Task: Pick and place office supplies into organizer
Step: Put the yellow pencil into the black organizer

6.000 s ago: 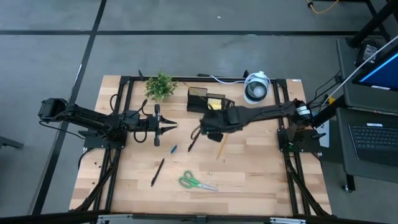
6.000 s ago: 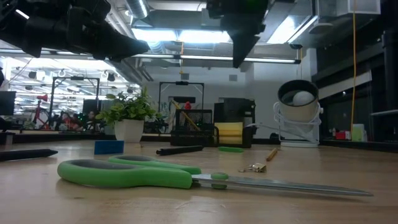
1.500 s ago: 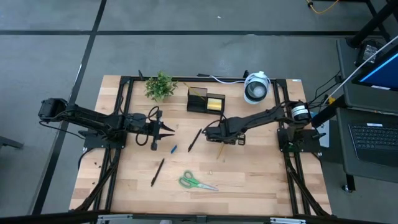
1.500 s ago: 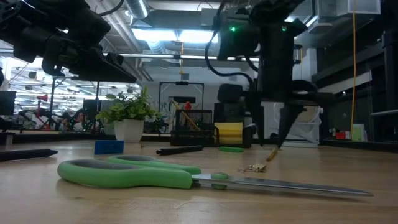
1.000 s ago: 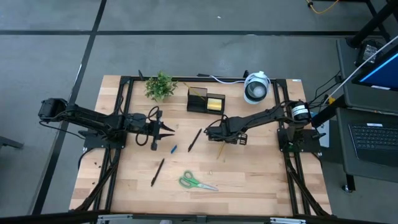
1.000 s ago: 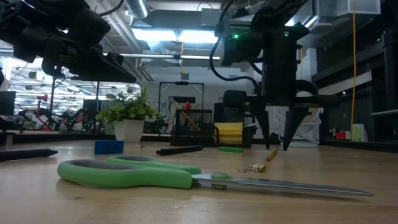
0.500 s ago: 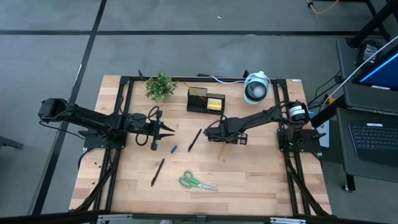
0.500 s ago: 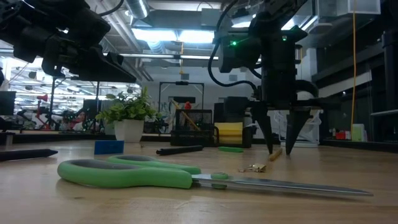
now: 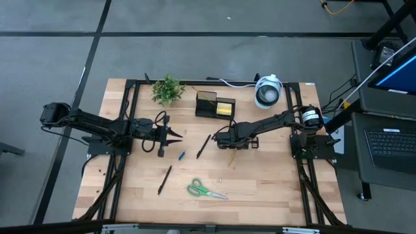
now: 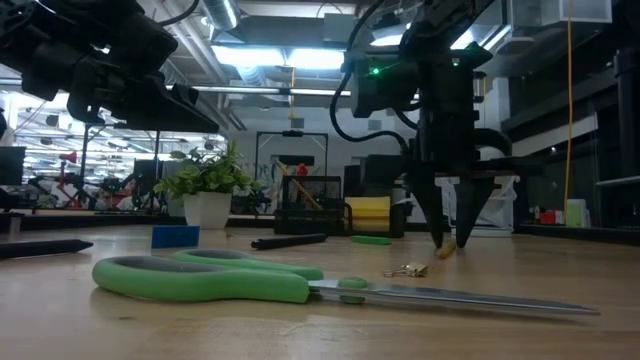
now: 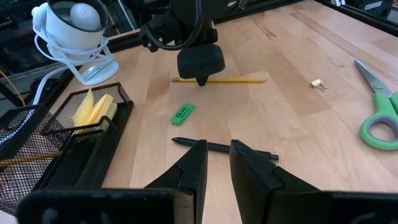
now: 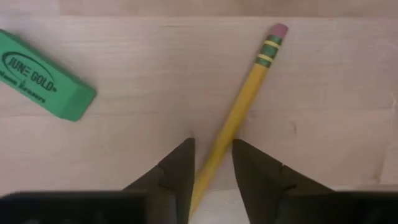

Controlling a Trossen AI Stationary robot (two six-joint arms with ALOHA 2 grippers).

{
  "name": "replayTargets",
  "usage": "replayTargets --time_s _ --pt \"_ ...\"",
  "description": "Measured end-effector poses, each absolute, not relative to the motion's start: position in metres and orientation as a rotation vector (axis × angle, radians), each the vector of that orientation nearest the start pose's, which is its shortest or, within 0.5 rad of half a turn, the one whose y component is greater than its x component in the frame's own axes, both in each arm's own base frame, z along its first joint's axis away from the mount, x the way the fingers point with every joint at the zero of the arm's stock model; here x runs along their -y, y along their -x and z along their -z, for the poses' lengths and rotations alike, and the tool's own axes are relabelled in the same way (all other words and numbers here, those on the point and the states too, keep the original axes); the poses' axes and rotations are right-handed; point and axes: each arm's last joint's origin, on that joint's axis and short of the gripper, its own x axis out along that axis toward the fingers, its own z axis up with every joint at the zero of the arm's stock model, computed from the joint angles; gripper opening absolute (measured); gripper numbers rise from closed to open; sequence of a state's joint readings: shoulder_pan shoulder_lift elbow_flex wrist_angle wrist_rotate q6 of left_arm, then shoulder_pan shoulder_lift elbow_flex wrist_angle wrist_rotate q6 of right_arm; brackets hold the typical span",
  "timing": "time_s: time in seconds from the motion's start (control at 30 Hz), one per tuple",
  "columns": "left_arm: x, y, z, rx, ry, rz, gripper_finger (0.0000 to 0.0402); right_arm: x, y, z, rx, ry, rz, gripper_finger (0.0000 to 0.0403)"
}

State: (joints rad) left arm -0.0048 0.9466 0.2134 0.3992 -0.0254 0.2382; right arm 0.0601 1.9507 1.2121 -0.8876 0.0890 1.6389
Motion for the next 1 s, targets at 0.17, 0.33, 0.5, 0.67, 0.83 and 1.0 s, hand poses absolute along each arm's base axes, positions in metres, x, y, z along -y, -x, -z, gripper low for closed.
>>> replayTargets --time_s 0.17,0.33,0.5,0.67,0.83,1.0 --pt "0.000 -0.179 -0.167 -0.335 -0.241 0.019 0.0063 -0.018 -0.334 -0.131 -1.196 -1.100 1.266 0.0072" --pt "0.000 -0.179 -0.167 -0.335 -0.241 0.019 0.0063 -0.018 -0.333 -0.131 -1.216 -1.079 1.248 0.0042" --pt "0.000 -0.179 -0.167 -0.335 -0.241 0.019 0.0063 -0.018 -0.333 -0.131 -1.230 -1.061 1.230 0.0034" --pt "0.000 -0.179 -0.167 -0.335 -0.241 0.019 0.0063 -0.018 -0.333 -0.131 -1.251 -1.028 1.200 0.0047" --pt "0.000 -0.179 -0.167 -0.335 -0.241 0.019 0.0063 -0.018 -0.336 -0.136 -1.275 -1.000 1.182 0.0039" --pt "0.000 -0.179 -0.167 -0.335 -0.241 0.019 0.0063 -0.019 -0.340 -0.143 -1.288 -0.968 1.163 0.0023"
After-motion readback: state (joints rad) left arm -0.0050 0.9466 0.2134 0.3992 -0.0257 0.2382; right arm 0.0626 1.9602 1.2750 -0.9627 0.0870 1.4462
